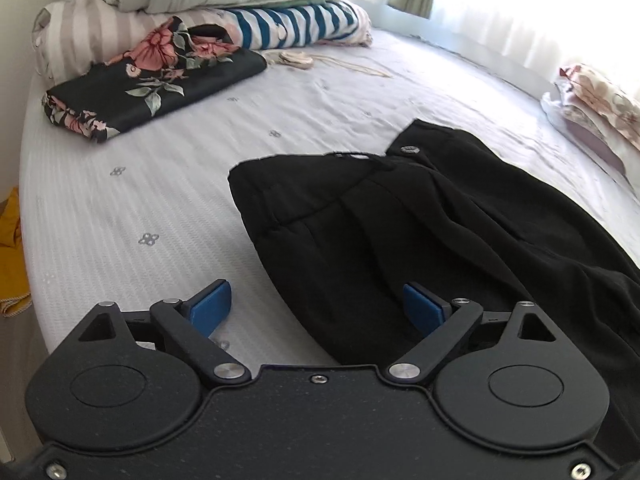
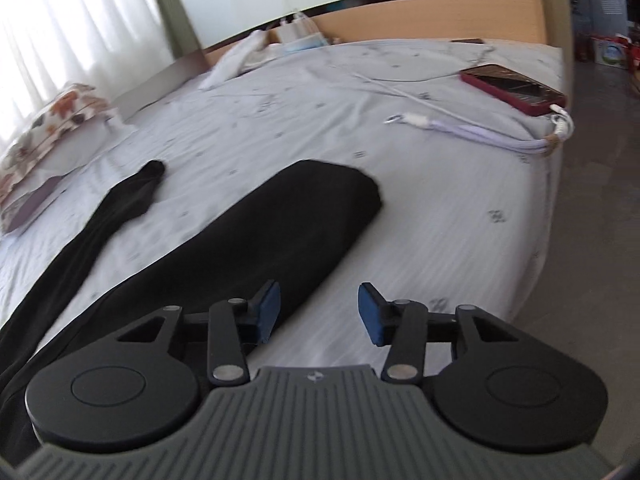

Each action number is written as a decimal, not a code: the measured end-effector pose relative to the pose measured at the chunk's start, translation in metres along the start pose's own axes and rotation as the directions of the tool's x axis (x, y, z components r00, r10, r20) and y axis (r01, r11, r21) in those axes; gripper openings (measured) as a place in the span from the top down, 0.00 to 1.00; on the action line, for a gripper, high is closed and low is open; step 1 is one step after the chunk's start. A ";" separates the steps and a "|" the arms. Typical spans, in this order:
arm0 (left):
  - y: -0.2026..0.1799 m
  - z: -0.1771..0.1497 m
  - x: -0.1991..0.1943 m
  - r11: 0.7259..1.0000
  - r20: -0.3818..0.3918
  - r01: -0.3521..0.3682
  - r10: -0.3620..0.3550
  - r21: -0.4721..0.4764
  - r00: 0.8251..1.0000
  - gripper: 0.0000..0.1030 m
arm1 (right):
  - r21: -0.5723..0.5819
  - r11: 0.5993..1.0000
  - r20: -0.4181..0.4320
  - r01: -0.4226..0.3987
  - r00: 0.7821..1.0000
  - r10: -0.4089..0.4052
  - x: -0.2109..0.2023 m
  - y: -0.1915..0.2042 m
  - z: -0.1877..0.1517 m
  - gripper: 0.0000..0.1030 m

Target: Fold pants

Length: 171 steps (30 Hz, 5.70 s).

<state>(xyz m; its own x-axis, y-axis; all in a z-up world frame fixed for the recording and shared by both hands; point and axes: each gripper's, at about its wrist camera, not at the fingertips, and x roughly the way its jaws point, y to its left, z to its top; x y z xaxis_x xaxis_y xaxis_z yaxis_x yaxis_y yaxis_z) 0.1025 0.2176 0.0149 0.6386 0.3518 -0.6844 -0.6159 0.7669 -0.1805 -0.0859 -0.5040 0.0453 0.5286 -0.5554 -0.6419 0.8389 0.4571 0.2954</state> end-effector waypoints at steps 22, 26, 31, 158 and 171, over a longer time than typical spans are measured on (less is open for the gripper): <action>0.003 0.030 -0.056 0.991 0.147 0.097 -0.084 -0.088 0.986 0.95 | -0.153 0.986 0.149 0.066 0.988 -0.043 0.012 0.037 0.066 0.95; 0.012 0.034 -0.073 0.987 0.129 0.130 -0.117 -0.097 0.985 0.95 | -0.114 0.992 0.138 0.048 0.990 -0.032 0.002 0.021 0.069 0.96; 0.022 0.036 -0.093 0.988 0.129 0.133 -0.123 -0.072 0.984 0.95 | -0.084 0.996 0.112 0.044 0.993 -0.034 -0.005 -0.001 0.065 0.96; -0.067 0.106 0.176 0.971 0.164 0.152 -0.122 -0.184 0.979 0.59 | -0.082 0.996 -0.192 -0.030 0.981 0.013 0.293 0.376 0.092 0.97; -0.057 0.132 0.082 0.951 0.156 0.241 -0.212 -0.193 0.965 0.81 | -0.008 0.985 -0.155 -0.171 0.974 0.167 0.185 0.275 0.136 0.97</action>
<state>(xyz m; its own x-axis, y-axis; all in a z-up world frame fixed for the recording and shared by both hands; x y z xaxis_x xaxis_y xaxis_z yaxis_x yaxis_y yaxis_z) 0.2509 0.2733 0.0624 0.8188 0.2604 -0.5116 -0.5214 0.7103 -0.4730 0.2605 -0.5753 0.1038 0.6350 -0.3564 -0.6853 0.7353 0.5507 0.3950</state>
